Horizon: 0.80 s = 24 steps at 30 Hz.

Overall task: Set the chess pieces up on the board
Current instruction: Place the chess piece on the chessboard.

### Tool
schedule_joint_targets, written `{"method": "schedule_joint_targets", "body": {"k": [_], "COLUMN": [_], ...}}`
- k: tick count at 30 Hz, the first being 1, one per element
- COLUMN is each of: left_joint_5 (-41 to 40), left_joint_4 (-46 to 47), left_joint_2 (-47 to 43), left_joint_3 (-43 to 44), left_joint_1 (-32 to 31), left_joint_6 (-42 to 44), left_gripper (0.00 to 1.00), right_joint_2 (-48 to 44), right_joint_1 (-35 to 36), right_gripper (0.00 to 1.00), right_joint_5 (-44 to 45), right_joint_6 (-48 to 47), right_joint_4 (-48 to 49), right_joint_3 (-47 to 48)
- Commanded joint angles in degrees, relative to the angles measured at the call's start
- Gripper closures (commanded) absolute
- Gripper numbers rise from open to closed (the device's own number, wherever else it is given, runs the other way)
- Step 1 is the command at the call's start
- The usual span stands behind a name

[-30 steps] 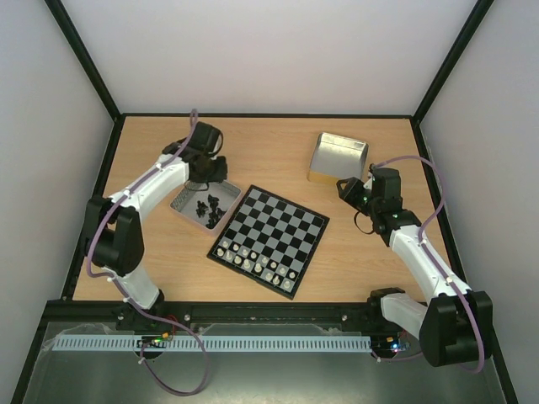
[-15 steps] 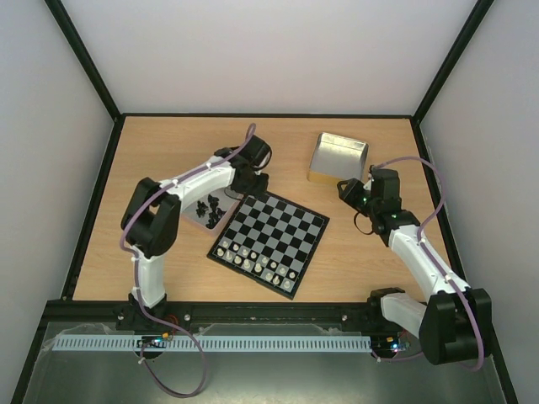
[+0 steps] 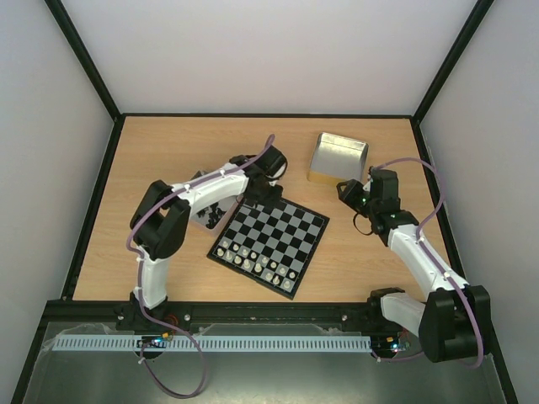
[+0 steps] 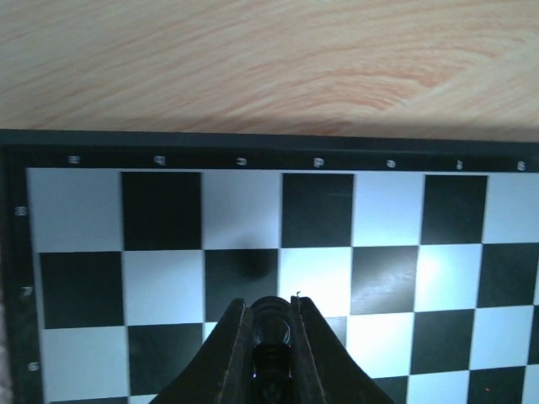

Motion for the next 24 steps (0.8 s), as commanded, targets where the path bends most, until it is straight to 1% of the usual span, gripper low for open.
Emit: {"method": "schedule_joint_targets", "body": {"k": [1, 11, 13, 15, 18, 20, 22, 24], "left_joint_5": [1.18, 1.23, 1.19, 1.17, 1.36, 1.48, 1.36, 1.13], "left_joint_4": [-1.93, -2.50, -2.57, -2.80, -3.62, -3.35, -3.29, -3.42], "left_joint_2": [2.44, 4.86, 5.38, 5.78, 6.10, 5.42, 4.85, 4.79], "left_joint_3": [2.69, 4.23, 4.67, 5.07, 6.27, 6.33, 6.37, 6.25], "left_joint_1": [-1.27, -1.89, -1.92, -1.88, -1.91, -1.89, -1.92, -1.92], "left_joint_6": [1.34, 0.92, 0.83, 0.74, 0.44, 0.42, 0.42, 0.34], "left_gripper": [0.89, 0.89, 0.87, 0.79, 0.63, 0.55, 0.50, 0.49], "right_joint_2": [0.54, 0.80, 0.89, 1.05, 1.30, 1.41, 1.42, 1.42], "right_joint_1": [-0.02, -0.03, -0.03, -0.04, -0.04, -0.10, -0.02, -0.06], "right_gripper": [0.61, 0.61, 0.61, 0.61, 0.61, 0.61, 0.61, 0.61], "right_joint_5": [0.72, 0.72, 0.81, 0.82, 0.68, 0.64, 0.60, 0.60], "right_joint_6": [0.62, 1.27, 1.13, 1.22, 1.23, 1.26, 1.35, 1.42], "right_joint_4": [1.67, 2.31, 2.24, 2.43, 2.65, 2.74, 2.90, 3.07], "right_joint_3": [-1.18, -1.95, -1.95, -2.00, -1.96, -2.01, -2.04, -2.04]}}
